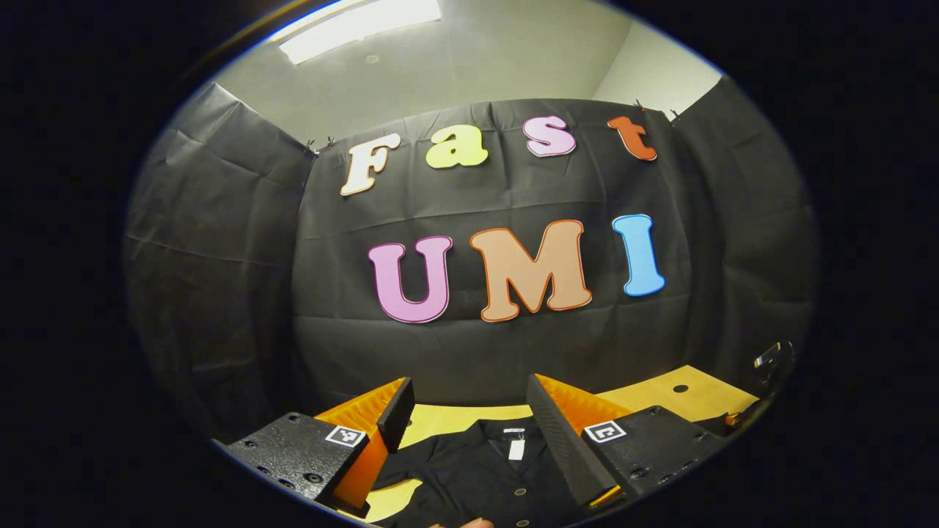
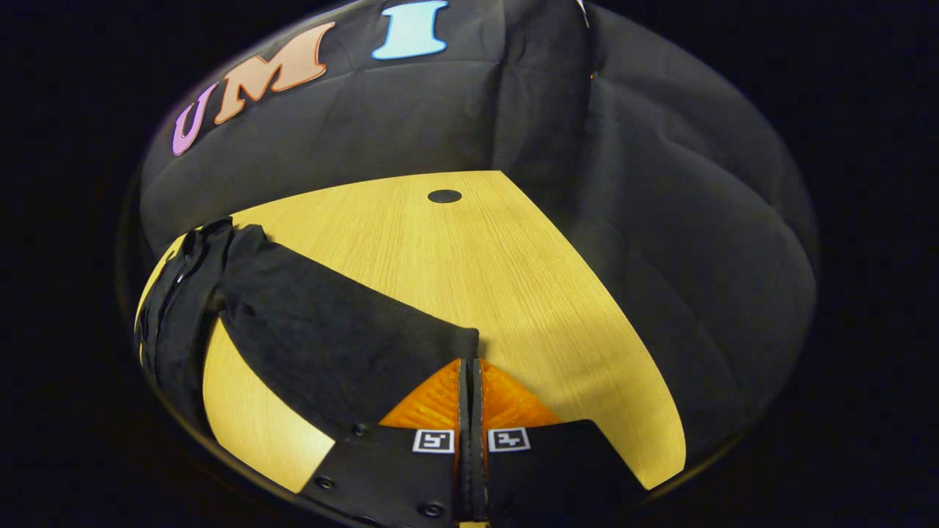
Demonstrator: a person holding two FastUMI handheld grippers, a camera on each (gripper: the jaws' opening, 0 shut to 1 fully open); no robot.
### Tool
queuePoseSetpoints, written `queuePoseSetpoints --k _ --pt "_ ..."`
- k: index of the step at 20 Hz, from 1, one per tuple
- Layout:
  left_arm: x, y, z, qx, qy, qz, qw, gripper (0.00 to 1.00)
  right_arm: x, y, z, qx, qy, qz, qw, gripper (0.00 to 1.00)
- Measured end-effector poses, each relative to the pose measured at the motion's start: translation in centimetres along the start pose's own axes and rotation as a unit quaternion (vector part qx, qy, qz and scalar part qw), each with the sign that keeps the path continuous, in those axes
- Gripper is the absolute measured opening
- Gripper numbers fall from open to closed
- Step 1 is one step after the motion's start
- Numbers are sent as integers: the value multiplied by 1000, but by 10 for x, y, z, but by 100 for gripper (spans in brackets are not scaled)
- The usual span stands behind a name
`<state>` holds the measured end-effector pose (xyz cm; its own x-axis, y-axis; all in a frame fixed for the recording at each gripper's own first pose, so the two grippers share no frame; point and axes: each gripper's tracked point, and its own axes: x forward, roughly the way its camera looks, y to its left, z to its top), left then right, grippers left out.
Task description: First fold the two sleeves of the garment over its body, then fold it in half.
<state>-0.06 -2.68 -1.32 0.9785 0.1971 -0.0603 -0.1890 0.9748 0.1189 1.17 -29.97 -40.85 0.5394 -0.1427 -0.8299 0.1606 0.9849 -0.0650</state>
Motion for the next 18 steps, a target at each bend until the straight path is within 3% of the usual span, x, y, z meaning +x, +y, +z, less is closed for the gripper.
queuePoseSetpoints --k 3,10,18 --pt "7 16 -3 1 -1 -5 1000 92 -34 28 31 30 -46 23 998 2" --pt "15 48 -12 -17 2 -14 1000 92 -95 110 96 26 -113 77 990 2" --pt "19 103 -25 -28 8 -3 1000 92 -161 244 154 -51 -184 149 970 2"
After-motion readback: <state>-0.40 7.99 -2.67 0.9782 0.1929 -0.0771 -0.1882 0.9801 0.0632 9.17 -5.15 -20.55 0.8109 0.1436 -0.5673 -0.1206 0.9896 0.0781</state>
